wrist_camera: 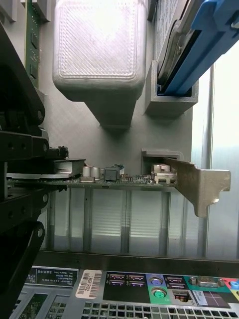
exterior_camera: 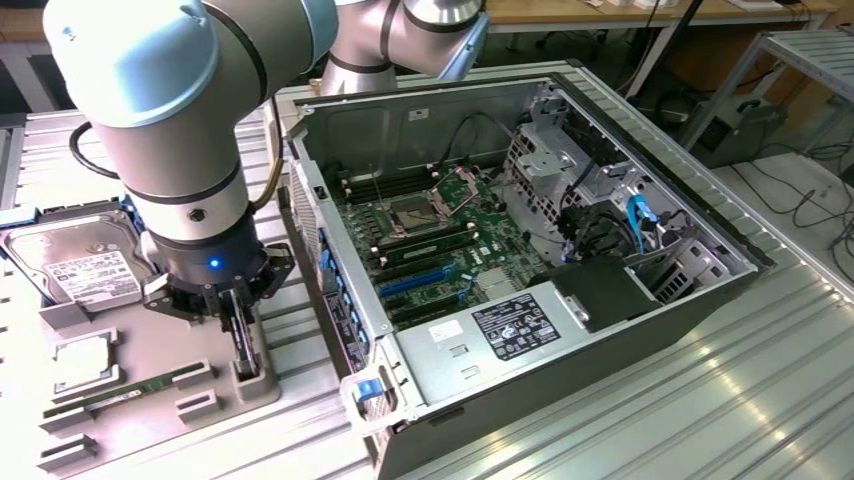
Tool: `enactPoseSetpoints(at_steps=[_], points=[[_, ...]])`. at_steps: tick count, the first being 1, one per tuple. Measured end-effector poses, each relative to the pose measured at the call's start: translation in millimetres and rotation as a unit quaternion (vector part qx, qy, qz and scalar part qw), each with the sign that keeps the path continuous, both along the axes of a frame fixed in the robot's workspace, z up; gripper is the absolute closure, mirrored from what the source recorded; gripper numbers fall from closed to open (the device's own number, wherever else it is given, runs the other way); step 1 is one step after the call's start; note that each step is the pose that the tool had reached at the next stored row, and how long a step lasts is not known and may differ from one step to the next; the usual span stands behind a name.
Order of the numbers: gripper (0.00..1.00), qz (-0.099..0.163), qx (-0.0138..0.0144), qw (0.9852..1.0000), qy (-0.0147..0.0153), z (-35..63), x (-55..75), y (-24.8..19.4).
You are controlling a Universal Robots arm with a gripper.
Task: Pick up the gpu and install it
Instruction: 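Pick up the gpu and move the gpu toward the slot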
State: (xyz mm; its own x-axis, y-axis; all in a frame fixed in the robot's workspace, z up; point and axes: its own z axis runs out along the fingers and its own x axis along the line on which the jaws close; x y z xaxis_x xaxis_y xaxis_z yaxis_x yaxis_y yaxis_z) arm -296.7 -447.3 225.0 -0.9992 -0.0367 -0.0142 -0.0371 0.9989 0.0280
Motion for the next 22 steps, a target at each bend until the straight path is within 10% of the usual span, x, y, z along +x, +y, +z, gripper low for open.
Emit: enactPoseSetpoints(at_steps=[19, 22], points=[[0.73, 0.000, 0.0004, 1.0000, 0.0000, 32.9, 0.0, 0.0], [0.73, 0.000, 0.0003, 1.0000, 0.0000, 73.3, 0.0, 0.0]])
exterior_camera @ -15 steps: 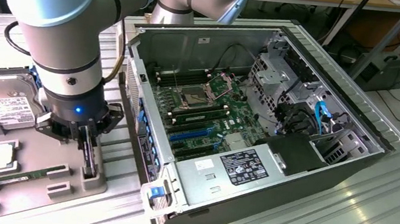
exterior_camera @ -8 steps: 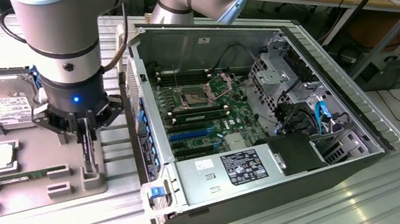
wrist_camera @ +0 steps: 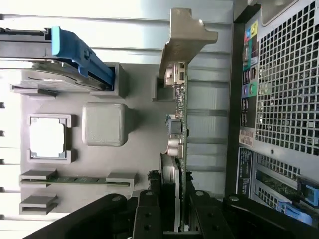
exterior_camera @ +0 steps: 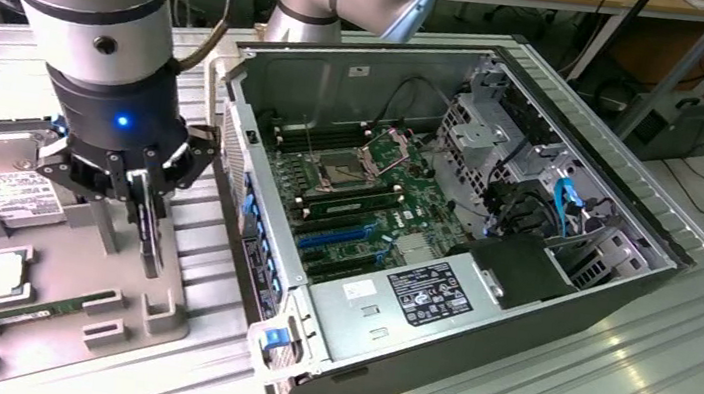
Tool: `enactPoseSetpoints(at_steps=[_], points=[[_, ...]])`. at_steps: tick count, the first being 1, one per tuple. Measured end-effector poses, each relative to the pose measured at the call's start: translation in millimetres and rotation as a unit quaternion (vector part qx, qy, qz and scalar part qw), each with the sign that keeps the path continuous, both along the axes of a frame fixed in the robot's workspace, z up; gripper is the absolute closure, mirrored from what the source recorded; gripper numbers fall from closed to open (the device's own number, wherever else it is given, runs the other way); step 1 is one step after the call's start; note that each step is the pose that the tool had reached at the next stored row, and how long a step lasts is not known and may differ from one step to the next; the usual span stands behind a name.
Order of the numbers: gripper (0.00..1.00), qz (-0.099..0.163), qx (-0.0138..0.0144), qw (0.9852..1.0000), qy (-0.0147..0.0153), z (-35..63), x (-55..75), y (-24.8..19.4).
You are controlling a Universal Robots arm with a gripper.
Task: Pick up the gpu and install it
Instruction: 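Pick up the gpu and move the gpu toward the slot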
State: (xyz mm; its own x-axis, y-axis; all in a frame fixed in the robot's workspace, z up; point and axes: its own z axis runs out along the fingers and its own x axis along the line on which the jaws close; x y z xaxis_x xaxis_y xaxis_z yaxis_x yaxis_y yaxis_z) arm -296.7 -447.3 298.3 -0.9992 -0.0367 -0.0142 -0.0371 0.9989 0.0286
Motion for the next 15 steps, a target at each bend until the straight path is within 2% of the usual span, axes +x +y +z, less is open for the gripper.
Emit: enactPoseSetpoints(at_steps=[1, 3, 4, 5, 6, 8, 9, 15], points=[[0.73, 0.000, 0.0003, 1.0000, -0.0001, 13.1, 0.0, 0.0], [0.73, 0.000, 0.0001, 1.0000, 0.0000, 16.3, 0.0, 0.0], [0.73, 0.000, 0.0002, 1.0000, -0.0001, 28.5, 0.0, -0.2], [0.73, 0.000, 0.0017, 1.0000, 0.0001, 39.5, 0.0, -0.6], [0.73, 0.000, 0.0021, 1.0000, 0.0001, 50.1, 0.0, -0.7], [0.73, 0.000, 0.0022, 1.0000, 0.0001, 63.1, 0.0, -1.0], [0.73, 0.000, 0.0029, 1.0000, 0.0003, 67.8, 0.0, -1.3], [0.73, 0.000, 0.0033, 1.0000, 0.0007, 76.9, 0.0, -1.4]])
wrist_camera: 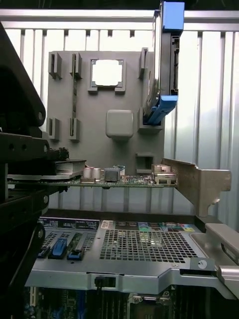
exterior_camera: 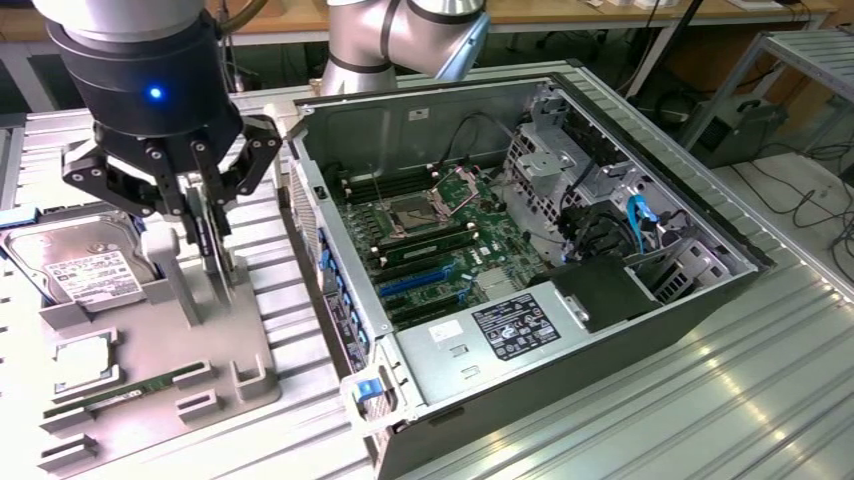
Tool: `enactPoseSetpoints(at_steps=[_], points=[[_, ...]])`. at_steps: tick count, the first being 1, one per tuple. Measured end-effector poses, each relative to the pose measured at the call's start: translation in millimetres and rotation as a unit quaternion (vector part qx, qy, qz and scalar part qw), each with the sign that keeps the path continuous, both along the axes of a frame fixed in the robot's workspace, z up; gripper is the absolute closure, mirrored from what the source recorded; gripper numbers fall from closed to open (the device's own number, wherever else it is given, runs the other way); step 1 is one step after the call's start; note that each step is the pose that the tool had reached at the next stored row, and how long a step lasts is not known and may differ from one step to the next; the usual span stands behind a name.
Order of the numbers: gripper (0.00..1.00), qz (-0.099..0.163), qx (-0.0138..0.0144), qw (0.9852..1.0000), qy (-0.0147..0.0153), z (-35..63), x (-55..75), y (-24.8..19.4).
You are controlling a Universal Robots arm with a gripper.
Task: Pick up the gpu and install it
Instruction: 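Pick up the gpu and move the gpu toward the slot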
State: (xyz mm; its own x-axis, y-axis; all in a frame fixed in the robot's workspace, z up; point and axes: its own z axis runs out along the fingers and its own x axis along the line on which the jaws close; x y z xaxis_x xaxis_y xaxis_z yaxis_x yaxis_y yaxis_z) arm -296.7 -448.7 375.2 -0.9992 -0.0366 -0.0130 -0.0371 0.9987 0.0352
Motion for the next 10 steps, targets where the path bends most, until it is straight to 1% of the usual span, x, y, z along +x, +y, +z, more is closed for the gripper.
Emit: enactPoseSetpoints(at_steps=[6, 10], points=[[0.73, 0.000, 0.0002, 1.0000, 0.0009, 10.2, 0.0, 0.0], [0.73, 0.000, 0.0002, 1.0000, 0.0014, 19.4, 0.0, 0.0]])
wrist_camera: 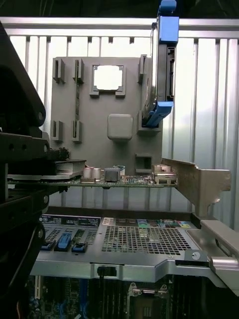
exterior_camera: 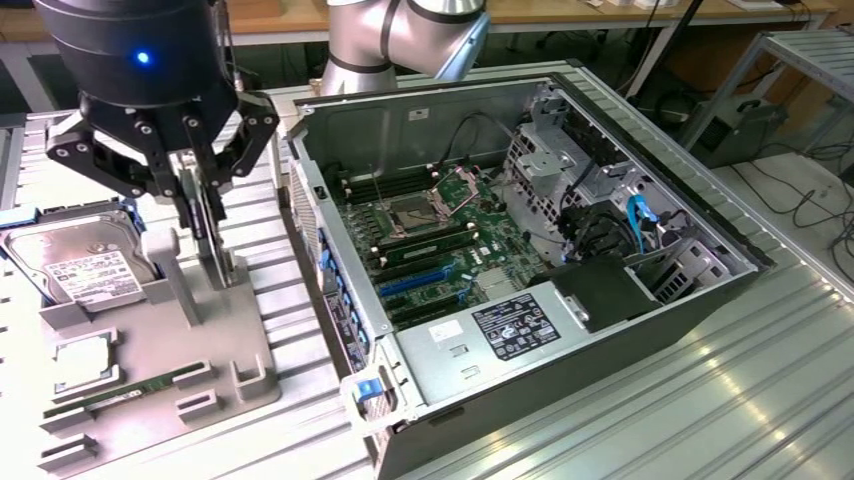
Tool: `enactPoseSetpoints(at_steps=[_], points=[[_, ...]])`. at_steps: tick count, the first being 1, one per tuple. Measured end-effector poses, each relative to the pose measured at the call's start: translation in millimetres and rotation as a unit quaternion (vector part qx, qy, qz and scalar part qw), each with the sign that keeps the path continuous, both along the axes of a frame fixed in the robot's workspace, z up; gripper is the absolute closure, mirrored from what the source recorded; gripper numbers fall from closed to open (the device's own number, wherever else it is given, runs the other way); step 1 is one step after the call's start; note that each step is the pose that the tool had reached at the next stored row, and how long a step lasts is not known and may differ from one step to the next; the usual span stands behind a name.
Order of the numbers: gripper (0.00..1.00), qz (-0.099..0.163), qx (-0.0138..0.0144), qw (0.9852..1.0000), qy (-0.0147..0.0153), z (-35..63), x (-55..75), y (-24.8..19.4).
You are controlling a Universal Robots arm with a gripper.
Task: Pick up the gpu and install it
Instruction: 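Pick up the gpu and move the gpu toward the slot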
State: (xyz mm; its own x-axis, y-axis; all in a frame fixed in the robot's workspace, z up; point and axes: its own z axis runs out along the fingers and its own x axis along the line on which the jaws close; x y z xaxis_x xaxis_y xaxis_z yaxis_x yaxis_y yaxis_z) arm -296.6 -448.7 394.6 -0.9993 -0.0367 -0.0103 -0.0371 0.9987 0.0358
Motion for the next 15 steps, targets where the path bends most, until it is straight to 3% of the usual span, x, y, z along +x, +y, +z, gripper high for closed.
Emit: enactPoseSetpoints(at_steps=[15], points=[[0.73, 0.014, 0.0007, 0.9999, 0.0011, 20.6, 0.0, 0.0]])
